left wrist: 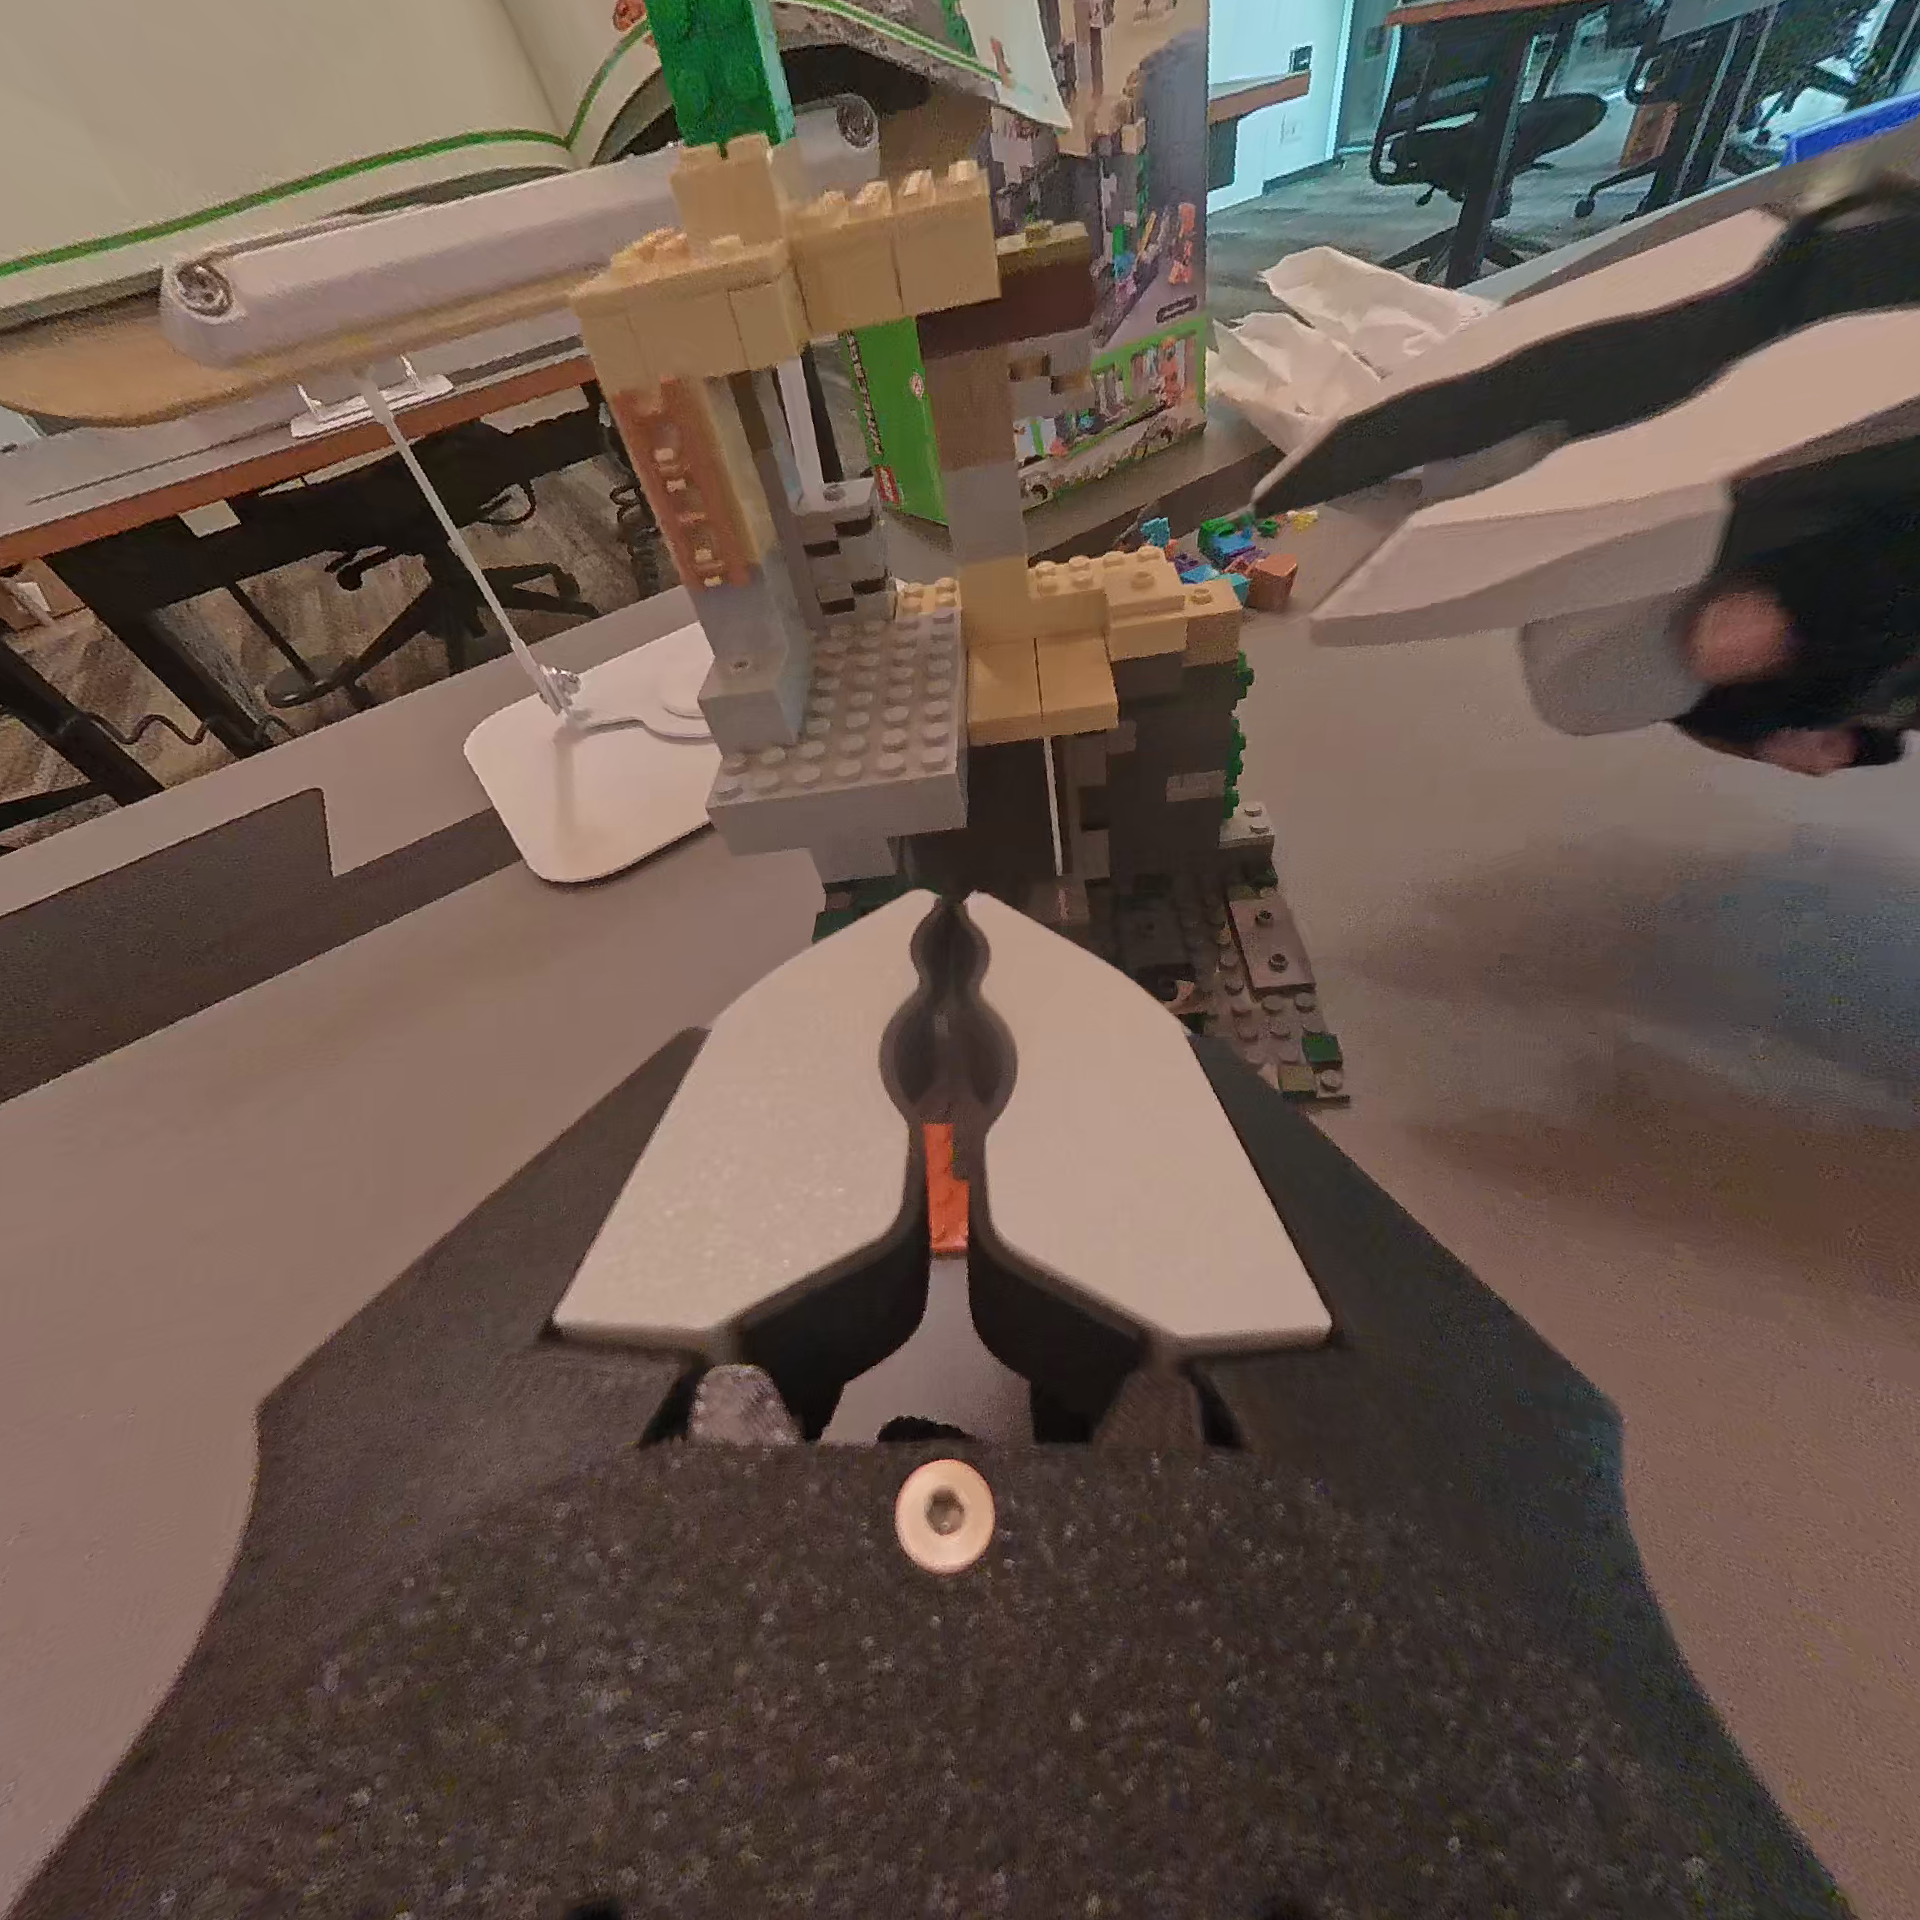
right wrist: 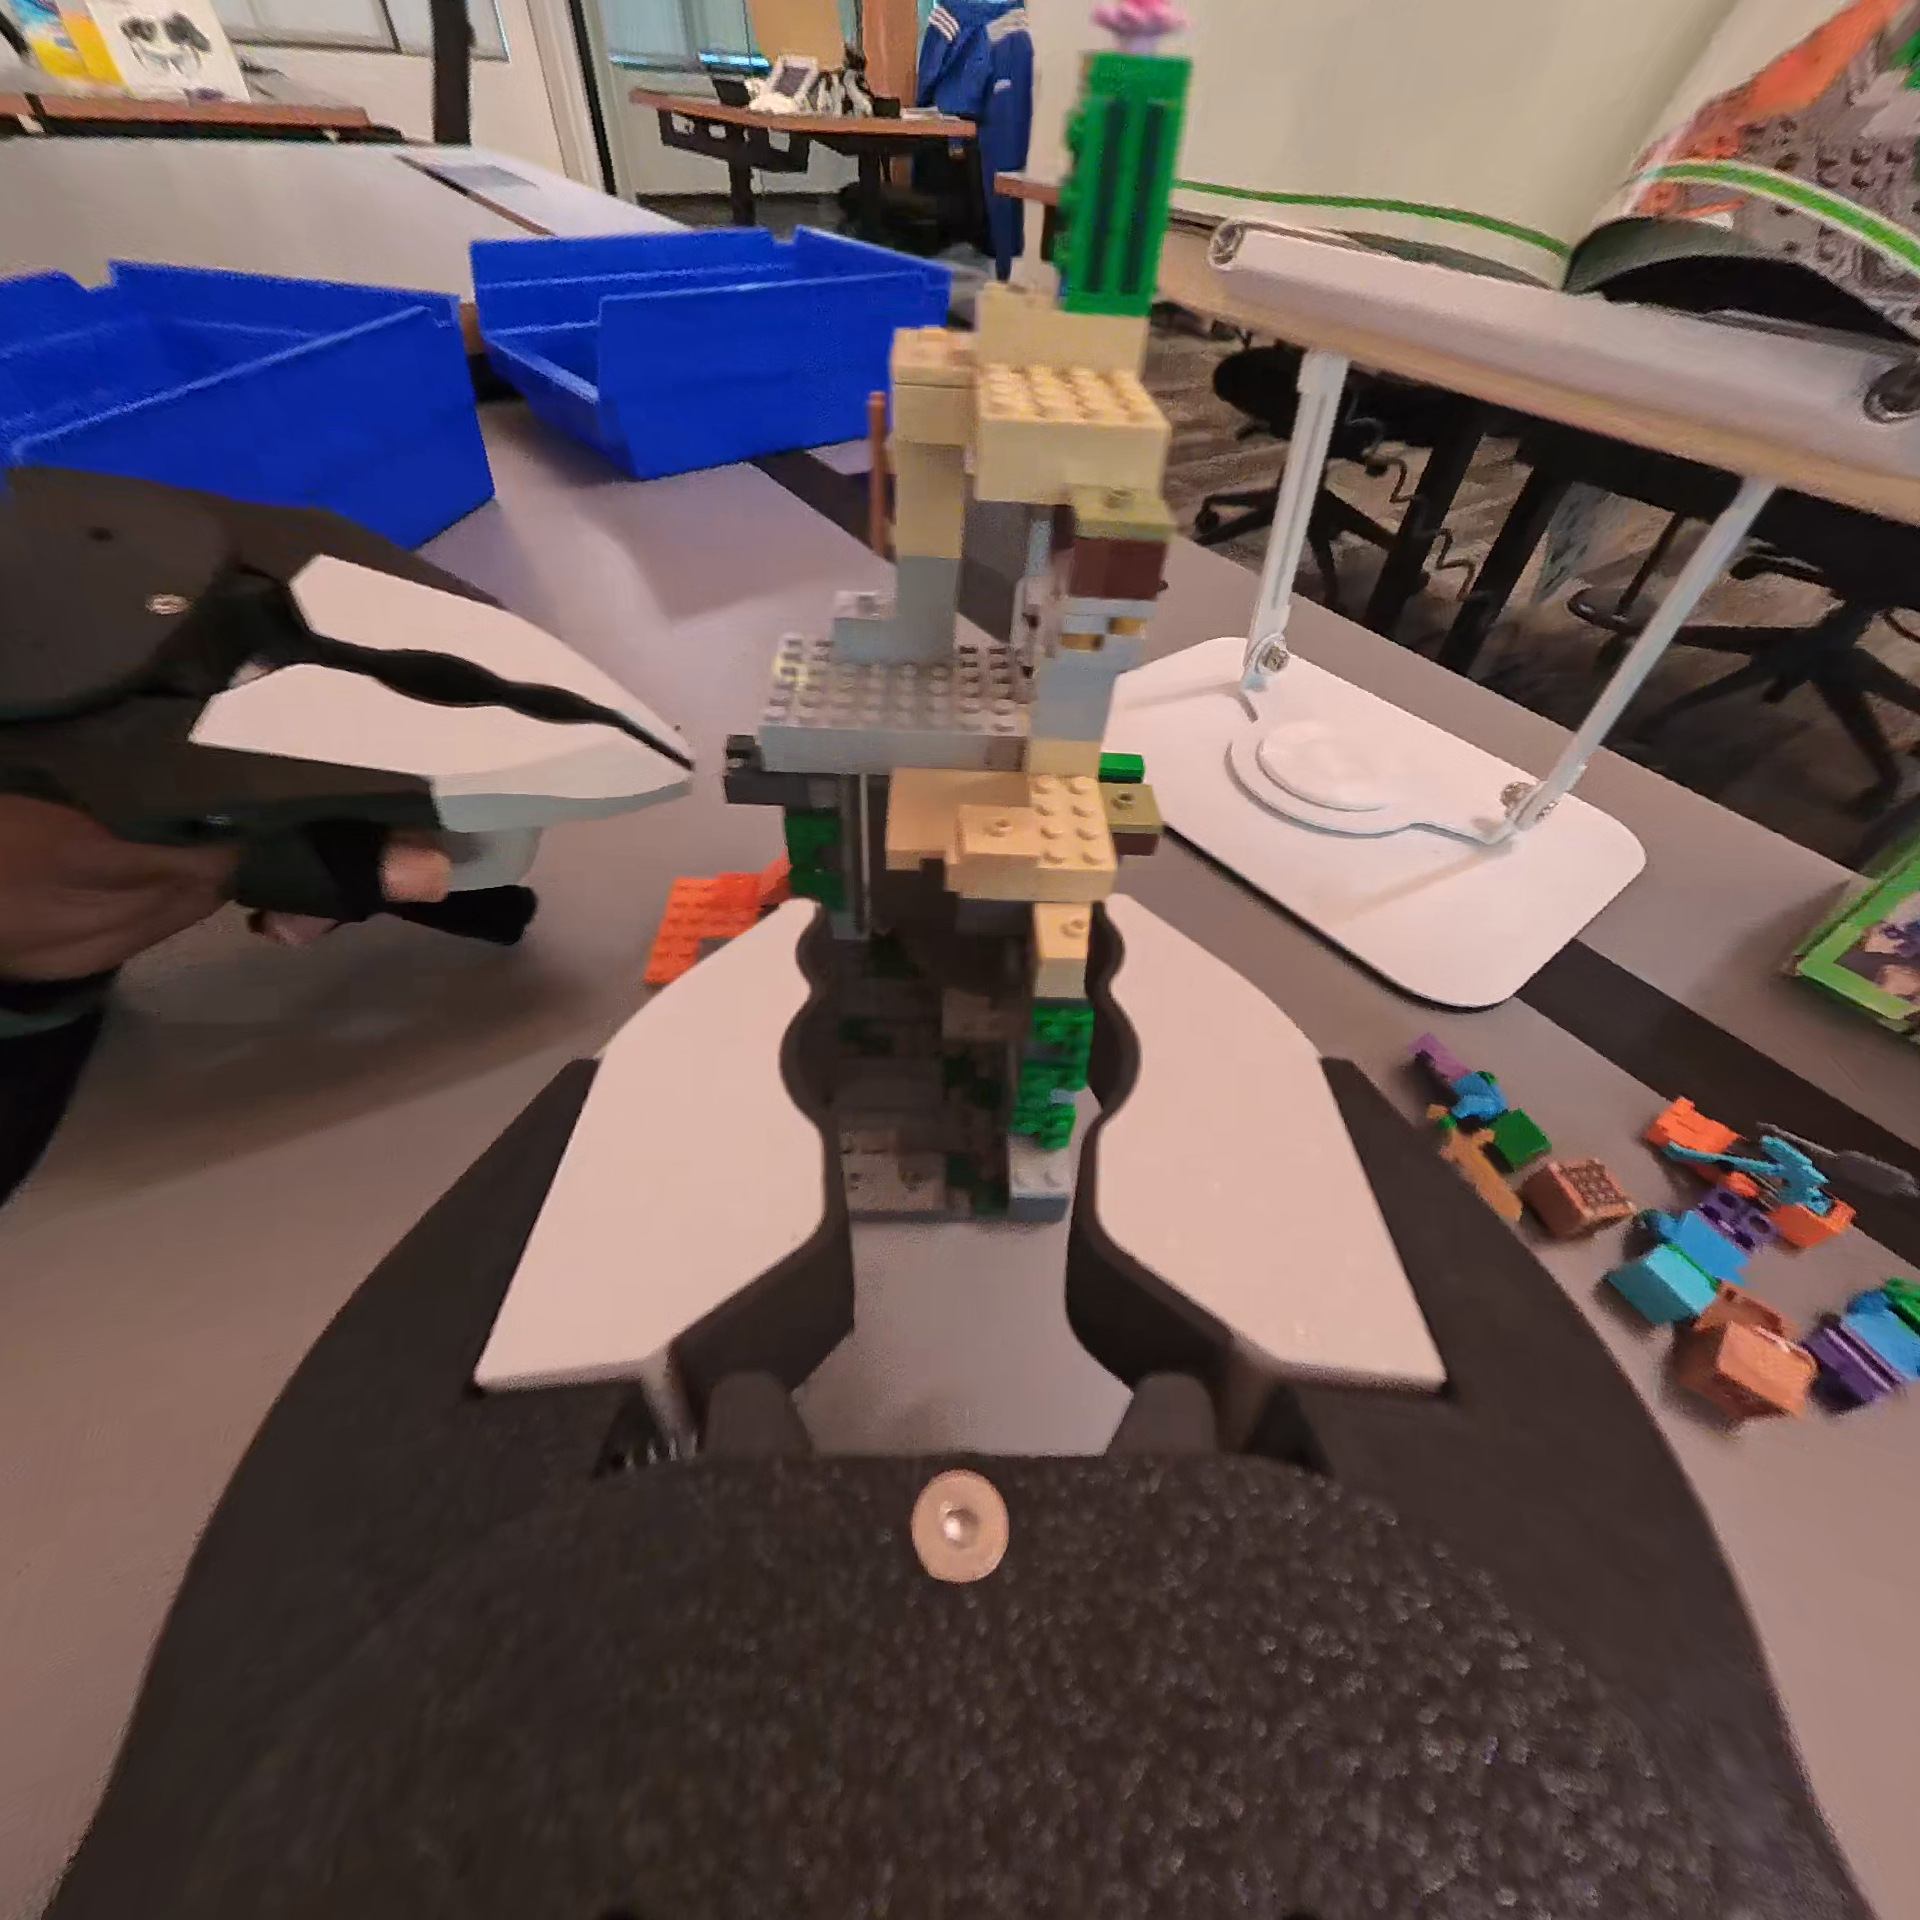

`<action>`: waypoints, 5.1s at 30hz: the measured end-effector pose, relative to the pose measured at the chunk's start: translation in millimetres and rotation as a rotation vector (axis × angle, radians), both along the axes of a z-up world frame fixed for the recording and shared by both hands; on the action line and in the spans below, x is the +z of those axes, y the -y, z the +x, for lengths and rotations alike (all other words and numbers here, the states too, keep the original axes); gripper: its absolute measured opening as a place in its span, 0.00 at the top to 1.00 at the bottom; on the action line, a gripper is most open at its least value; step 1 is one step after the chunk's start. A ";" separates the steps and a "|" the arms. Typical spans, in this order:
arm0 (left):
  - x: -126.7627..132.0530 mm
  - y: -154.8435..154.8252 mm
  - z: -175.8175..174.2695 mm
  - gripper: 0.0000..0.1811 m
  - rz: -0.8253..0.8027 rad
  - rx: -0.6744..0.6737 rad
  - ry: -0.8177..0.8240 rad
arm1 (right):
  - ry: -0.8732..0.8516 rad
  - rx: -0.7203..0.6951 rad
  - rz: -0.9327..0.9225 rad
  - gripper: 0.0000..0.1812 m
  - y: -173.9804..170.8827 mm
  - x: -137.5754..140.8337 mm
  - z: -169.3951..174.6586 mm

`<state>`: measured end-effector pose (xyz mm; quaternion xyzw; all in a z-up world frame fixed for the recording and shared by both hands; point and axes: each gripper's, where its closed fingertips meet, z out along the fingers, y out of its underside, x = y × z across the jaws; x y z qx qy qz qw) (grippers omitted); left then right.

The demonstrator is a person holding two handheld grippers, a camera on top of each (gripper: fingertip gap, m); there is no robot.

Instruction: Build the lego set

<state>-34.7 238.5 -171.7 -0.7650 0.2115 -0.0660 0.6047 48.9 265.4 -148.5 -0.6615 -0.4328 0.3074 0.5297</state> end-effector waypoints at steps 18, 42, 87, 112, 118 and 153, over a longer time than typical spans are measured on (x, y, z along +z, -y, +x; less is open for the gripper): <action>31.1 27.6 11.6 1.00 0.073 0.033 0.041 | -0.024 -0.386 -0.062 1.00 52.6 -0.7 5.4; -11.8 8.1 9.5 1.00 -0.033 0.054 -0.067 | 0.085 -0.452 0.002 1.00 41.6 -26.8 3.5; -38.1 68.9 7.9 1.00 -0.219 0.073 -0.188 | 0.255 -0.475 -0.055 1.00 87.3 -54.1 34.7; 26.4 22.5 28.8 1.00 -0.051 0.063 -0.153 | 0.134 -0.624 0.090 1.00 18.7 23.3 67.2; 70.2 -3.1 41.6 1.00 0.038 0.053 -0.114 | 0.063 -0.701 0.172 1.00 -31.1 81.9 84.9; 150.3 -89.5 7.7 1.00 0.228 0.112 -0.023 | -0.036 -0.610 0.283 0.97 -146.2 137.2 56.3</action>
